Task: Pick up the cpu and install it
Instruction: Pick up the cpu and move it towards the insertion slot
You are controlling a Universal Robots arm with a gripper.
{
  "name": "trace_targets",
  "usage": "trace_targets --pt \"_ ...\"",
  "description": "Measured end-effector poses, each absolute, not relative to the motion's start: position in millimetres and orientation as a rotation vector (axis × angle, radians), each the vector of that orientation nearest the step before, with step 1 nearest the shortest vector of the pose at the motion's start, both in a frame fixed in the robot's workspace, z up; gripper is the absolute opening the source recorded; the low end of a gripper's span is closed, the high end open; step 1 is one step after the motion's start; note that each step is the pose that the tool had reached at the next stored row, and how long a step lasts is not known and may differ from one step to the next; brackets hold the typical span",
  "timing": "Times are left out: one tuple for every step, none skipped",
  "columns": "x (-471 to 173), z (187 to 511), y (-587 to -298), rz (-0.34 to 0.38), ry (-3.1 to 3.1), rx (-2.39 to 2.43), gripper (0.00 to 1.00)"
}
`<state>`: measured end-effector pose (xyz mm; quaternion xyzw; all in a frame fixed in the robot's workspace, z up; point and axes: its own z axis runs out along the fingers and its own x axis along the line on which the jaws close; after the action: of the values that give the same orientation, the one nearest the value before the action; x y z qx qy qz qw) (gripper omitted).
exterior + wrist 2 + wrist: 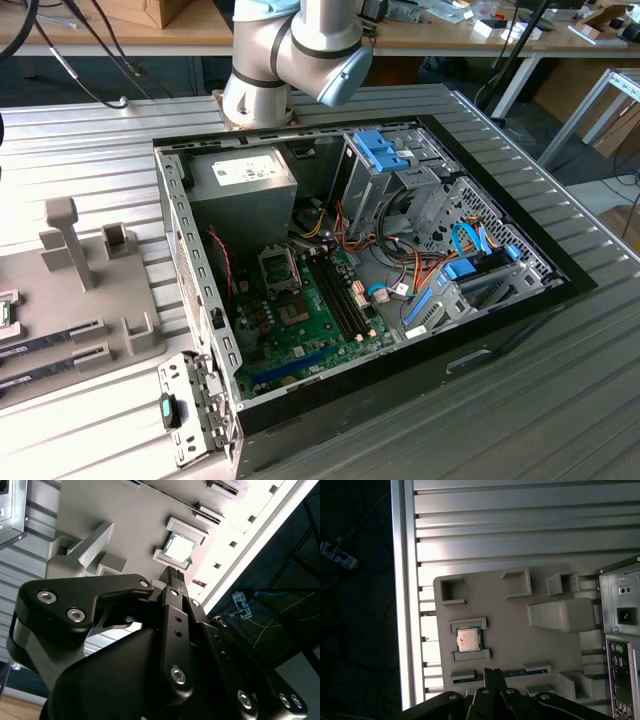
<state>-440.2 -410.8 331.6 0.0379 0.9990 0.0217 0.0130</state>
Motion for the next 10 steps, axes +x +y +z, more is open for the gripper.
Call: trace_targets --pt "-440.2 331.6 -410.8 0.068 3.112 0.118 0.11" --pt "-440.2 331.6 -410.8 0.068 3.113 0.118 0.11" --pt "-440.2 331.6 -410.8 0.068 3.113 0.118 0.11" --pt "-440.2 331.6 -410.8 0.068 3.113 0.118 0.11" --pt "-440.2 331.5 -410.8 0.068 3.113 0.118 0.11" --pt "-440.2 331.5 -410.8 0.068 3.112 0.118 0.11" --pt "-440.2 331.2 -410.8 0.068 3.112 0.118 0.11" --pt "-440.2 331.0 -410.8 0.068 3.112 0.118 0.11" --pt "-440.2 329.9 -410.9 0.068 3.112 0.118 0.11" --pt "-440.2 328.9 -410.8 0.068 3.112 0.118 0.11"
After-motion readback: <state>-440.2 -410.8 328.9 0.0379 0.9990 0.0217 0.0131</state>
